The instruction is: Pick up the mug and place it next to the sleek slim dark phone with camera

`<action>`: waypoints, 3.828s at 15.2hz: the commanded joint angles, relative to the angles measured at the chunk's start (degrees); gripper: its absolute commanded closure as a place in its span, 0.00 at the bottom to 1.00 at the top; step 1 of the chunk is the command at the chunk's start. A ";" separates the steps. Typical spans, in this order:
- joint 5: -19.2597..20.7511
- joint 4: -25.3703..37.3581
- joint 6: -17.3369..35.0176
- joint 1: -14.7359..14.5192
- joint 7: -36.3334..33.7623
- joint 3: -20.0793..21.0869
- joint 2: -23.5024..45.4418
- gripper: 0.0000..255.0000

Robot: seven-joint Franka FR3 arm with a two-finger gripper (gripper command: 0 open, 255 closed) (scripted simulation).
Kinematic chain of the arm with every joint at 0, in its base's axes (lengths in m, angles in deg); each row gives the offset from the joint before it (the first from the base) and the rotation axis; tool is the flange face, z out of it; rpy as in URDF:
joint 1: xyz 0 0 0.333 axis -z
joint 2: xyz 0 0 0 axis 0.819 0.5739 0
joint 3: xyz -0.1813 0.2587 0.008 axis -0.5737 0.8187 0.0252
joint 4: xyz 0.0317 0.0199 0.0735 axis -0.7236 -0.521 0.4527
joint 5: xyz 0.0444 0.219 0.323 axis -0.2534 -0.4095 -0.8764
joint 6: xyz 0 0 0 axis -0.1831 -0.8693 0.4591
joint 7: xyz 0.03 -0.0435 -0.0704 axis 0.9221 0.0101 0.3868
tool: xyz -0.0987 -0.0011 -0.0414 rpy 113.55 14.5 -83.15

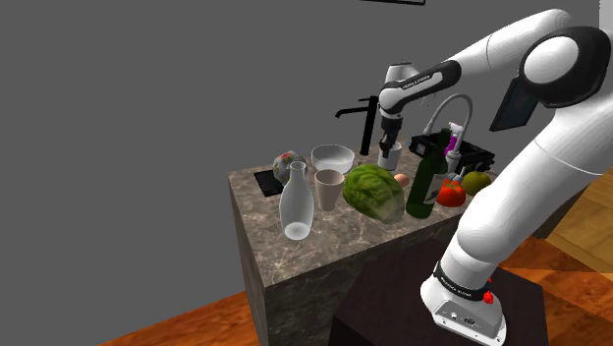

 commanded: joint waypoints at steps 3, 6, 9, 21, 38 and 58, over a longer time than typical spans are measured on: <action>0.15 2.13 -3.44 -0.04 -0.12 0.56 -1.36 1.00; 0.21 3.75 -5.87 -0.07 -0.12 0.93 -2.21 1.00; 0.21 5.47 -8.27 -0.11 -0.08 1.28 -2.93 1.00; -0.34 12.31 -16.82 -0.90 -1.03 3.36 -4.47 1.00; -6.64 18.99 -18.69 -10.59 -22.05 17.35 3.45 1.00; -10.39 54.15 -27.72 -21.20 -41.38 27.53 31.19 1.00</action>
